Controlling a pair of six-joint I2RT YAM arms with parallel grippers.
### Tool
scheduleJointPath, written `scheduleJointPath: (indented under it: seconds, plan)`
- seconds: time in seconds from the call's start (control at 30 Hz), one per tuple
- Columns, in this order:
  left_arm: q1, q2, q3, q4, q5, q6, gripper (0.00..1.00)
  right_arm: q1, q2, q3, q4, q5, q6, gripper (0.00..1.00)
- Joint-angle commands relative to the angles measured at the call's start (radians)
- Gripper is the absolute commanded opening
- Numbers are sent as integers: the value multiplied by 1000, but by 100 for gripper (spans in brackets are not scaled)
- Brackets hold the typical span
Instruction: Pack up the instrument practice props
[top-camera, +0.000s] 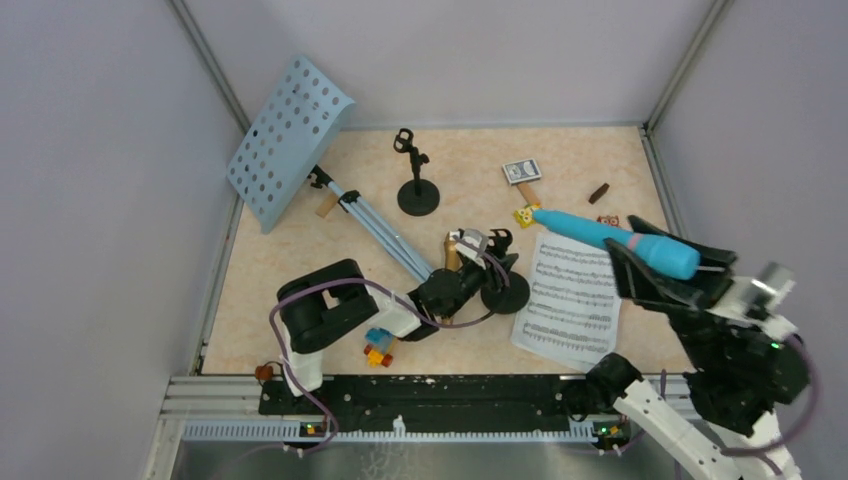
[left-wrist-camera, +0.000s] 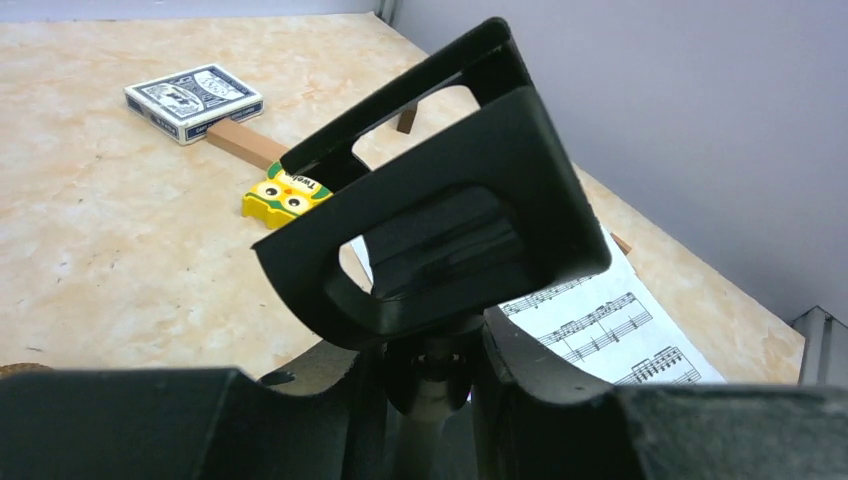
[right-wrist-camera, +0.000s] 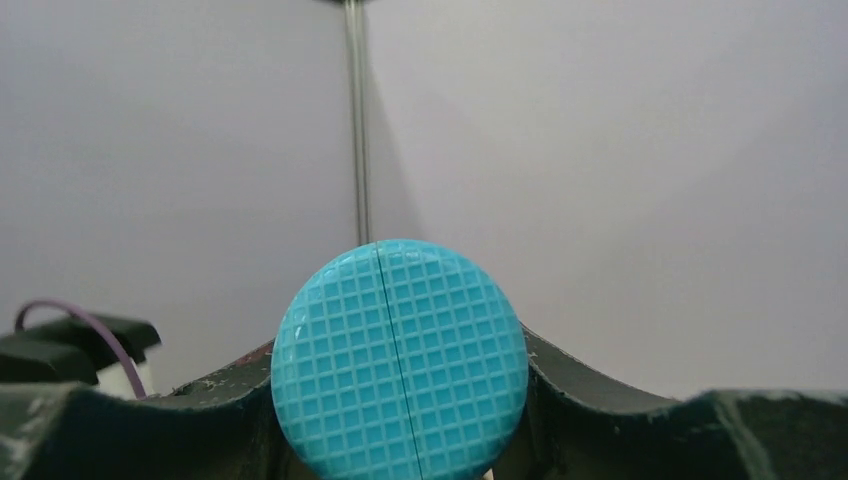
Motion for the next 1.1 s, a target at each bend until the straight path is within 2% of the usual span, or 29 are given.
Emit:
scheduleJointPath:
  seconds: [0.0, 0.2, 0.33, 0.57, 0.7, 0.87, 0.93, 1.0, 1.03, 1.07]
  plan:
    - [13, 5, 0, -71, -43, 8, 0, 8, -13, 157, -54, 20, -23, 0]
    - [41, -2, 133, -156, -21, 105, 0, 9, -2, 262, -287, 155, -86, 0]
    - [145, 18, 239, -204, 47, 135, 0, 10, 7, 275, -371, 188, -83, 0]
    - [339, 161, 480, -238, 218, 167, 0, 9, -14, 166, -371, 216, -25, 0]
    - [395, 278, 650, -253, 246, 244, 0, 9, -15, 104, -349, 206, -1, 0]
    - [453, 417, 811, -291, 294, 238, 0, 9, -19, 27, -302, 212, 28, 0]
    - [466, 452, 837, -296, 304, 225, 6, 10, -11, 5, -290, 228, 53, 0]
    - [475, 465, 833, -296, 308, 214, 16, 9, 15, -4, -299, 245, 82, 0]
    - [474, 462, 825, -296, 307, 211, 27, 9, 46, 4, -315, 249, 92, 0]
    - [475, 459, 818, -292, 307, 203, 45, 9, 74, 14, -340, 259, 114, 0]
